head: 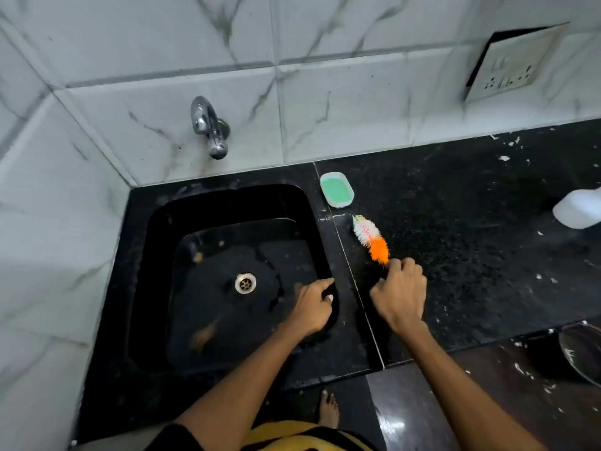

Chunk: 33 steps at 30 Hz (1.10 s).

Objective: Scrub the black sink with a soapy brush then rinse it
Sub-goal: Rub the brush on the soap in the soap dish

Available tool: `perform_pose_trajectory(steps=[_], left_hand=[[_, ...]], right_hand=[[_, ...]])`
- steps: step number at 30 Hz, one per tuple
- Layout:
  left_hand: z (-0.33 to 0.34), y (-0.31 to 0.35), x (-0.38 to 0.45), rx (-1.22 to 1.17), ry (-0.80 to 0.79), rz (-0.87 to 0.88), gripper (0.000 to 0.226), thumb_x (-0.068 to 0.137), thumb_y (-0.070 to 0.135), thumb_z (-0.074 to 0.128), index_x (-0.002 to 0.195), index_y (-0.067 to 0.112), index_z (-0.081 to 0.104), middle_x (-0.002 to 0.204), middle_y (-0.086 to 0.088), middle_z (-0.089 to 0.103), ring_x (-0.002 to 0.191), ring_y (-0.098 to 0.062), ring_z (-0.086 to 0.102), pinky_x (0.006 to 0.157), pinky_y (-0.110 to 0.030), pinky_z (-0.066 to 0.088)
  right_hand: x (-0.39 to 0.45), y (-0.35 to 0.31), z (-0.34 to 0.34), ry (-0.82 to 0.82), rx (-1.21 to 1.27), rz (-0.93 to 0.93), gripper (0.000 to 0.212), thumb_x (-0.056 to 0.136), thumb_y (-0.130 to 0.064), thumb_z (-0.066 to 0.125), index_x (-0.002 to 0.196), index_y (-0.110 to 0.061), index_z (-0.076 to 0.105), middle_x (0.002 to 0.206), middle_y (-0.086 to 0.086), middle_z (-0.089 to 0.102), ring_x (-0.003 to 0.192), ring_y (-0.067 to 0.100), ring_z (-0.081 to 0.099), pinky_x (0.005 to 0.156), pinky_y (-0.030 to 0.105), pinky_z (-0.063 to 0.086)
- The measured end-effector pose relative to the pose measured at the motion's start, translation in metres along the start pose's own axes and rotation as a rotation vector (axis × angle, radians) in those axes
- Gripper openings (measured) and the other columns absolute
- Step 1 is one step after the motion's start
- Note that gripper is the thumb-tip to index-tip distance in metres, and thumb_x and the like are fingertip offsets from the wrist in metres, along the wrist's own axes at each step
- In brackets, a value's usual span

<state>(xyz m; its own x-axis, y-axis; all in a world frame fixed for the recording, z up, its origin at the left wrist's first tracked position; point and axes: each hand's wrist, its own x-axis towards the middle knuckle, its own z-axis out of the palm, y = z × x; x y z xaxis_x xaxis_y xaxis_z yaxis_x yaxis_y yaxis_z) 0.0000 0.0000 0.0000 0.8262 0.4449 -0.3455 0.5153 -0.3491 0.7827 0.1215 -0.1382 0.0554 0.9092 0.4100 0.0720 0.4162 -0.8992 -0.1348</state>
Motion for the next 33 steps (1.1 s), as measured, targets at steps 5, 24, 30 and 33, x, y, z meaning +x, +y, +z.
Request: perform_pose_trajectory(steps=[5, 24, 30, 33], left_hand=[[0.003, 0.013, 0.005, -0.091, 0.103, -0.049, 0.042, 0.095, 0.003, 0.053, 0.136, 0.011, 0.058, 0.134, -0.007, 0.060, 0.128, -0.018, 0.053, 0.110, -0.033, 0.044], [-0.008, 0.025, 0.040, -0.128, 0.241, -0.140, 0.048, 0.094, -0.005, 0.051, 0.141, 0.006, 0.051, 0.137, -0.007, 0.056, 0.129, -0.015, 0.050, 0.099, -0.018, 0.040], [-0.010, 0.023, 0.053, -0.139, 0.254, -0.151, 0.049, 0.094, -0.002, 0.055, 0.142, 0.009, 0.051, 0.139, -0.007, 0.055, 0.129, -0.015, 0.051, 0.103, -0.021, 0.042], [-0.009, 0.022, 0.058, -0.159, 0.268, -0.157, 0.049, 0.094, 0.000, 0.056, 0.142, 0.011, 0.052, 0.139, -0.006, 0.056, 0.130, -0.014, 0.050, 0.106, -0.025, 0.044]], right_hand=[[-0.002, 0.033, 0.008, -0.095, -0.023, 0.080, 0.025, 0.080, -0.027, 0.059, 0.100, -0.012, 0.058, 0.103, 0.012, 0.056, 0.096, 0.030, 0.052, 0.080, 0.041, 0.045], [0.035, 0.022, 0.005, -0.094, 0.420, 0.037, 0.003, 0.095, -0.020, 0.052, 0.093, -0.018, 0.053, 0.093, 0.005, 0.060, 0.076, 0.025, 0.055, 0.063, 0.035, 0.040], [0.081, 0.003, -0.005, -0.055, 0.501, -0.035, 0.007, 0.094, -0.015, 0.051, 0.092, -0.015, 0.058, 0.090, 0.005, 0.063, 0.073, 0.021, 0.053, 0.064, 0.033, 0.042], [0.105, -0.012, -0.009, -0.064, 0.485, -0.067, 0.014, 0.092, -0.013, 0.052, 0.100, -0.012, 0.064, 0.099, 0.007, 0.061, 0.087, 0.028, 0.059, 0.072, 0.036, 0.047]])
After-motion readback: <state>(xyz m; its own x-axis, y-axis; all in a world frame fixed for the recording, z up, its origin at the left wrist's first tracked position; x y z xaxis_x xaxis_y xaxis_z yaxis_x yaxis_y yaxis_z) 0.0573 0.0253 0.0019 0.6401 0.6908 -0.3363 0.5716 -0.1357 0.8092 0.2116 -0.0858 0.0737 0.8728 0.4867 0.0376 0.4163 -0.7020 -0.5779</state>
